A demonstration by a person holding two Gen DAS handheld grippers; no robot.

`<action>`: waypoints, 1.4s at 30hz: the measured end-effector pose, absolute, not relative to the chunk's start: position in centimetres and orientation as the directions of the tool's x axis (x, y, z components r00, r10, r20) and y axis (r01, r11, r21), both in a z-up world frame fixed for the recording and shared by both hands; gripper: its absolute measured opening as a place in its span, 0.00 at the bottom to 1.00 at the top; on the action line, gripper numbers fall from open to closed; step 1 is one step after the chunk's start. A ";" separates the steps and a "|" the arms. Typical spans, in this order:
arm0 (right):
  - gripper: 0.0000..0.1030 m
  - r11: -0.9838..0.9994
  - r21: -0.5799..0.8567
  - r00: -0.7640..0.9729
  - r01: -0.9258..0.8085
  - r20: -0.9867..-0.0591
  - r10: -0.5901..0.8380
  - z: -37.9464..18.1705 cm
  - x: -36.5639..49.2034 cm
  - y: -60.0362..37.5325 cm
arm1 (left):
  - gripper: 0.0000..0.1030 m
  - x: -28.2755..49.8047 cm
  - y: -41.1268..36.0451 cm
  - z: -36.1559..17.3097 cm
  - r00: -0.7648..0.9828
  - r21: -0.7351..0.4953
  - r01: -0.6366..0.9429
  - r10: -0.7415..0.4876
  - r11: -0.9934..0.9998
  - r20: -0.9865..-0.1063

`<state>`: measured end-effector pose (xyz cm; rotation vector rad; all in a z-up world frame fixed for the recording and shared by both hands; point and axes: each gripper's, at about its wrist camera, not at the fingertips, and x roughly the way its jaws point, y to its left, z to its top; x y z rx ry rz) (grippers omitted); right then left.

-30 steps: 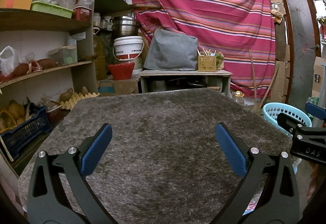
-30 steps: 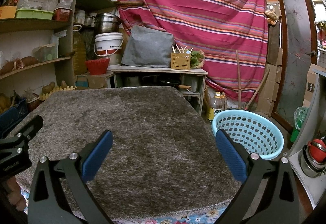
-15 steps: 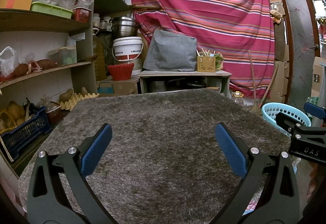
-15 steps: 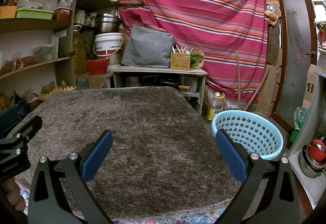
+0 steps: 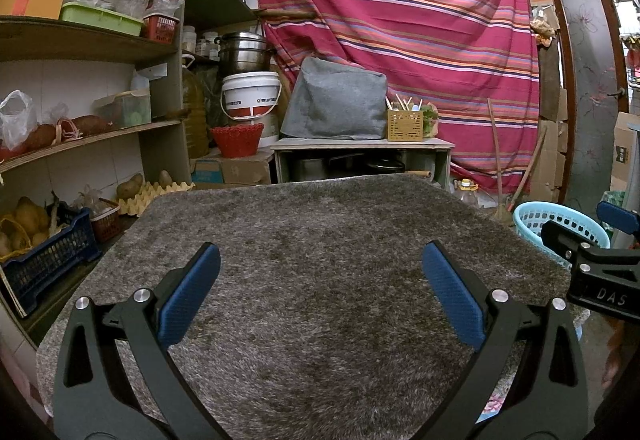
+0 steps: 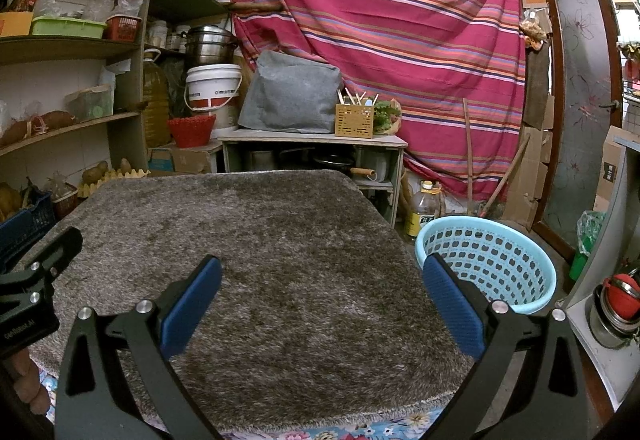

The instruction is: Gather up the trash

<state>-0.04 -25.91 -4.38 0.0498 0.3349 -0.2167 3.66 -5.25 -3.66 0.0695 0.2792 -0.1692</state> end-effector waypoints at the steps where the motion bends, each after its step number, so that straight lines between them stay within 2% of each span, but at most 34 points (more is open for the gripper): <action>1: 0.96 0.975 0.012 0.921 0.220 -0.333 -0.204 -4.4 0.0 -25.9 | 0.95 3.7 -5.2 -3.7 0.947 0.045 0.176 -0.157 0.983 -0.281; 42: 0.96 0.977 0.011 0.921 0.214 -0.335 -0.198 -4.9 0.2 -26.3 | 0.95 3.7 -5.2 -3.9 0.947 0.047 0.176 -0.156 0.983 -0.281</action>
